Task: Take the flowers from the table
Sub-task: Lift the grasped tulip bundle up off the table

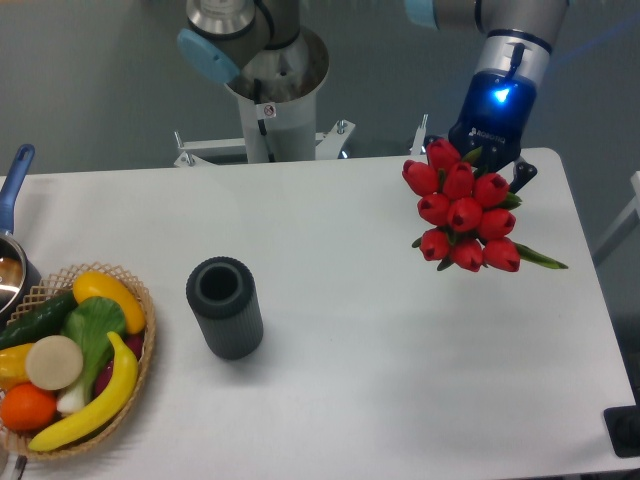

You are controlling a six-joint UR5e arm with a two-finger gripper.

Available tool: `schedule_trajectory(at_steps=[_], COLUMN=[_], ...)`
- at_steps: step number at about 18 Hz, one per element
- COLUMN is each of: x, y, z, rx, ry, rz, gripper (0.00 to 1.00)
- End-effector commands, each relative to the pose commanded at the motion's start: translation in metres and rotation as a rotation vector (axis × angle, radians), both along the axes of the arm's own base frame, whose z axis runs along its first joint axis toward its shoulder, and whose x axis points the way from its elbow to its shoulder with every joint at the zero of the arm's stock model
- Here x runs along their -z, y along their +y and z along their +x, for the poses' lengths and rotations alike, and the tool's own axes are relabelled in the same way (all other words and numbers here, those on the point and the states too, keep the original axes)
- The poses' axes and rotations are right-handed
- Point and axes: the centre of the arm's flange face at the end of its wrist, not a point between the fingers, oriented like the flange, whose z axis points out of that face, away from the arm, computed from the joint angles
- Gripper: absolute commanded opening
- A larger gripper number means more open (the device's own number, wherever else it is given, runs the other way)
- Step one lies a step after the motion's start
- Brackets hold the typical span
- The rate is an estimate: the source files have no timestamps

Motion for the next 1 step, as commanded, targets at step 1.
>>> schedule_trajectory(at_steps=[1], x=[0.0007], y=[0.0], z=[0.0002], rx=[0.0], ry=[-0.001], rz=[0.0], gripper=[0.29])
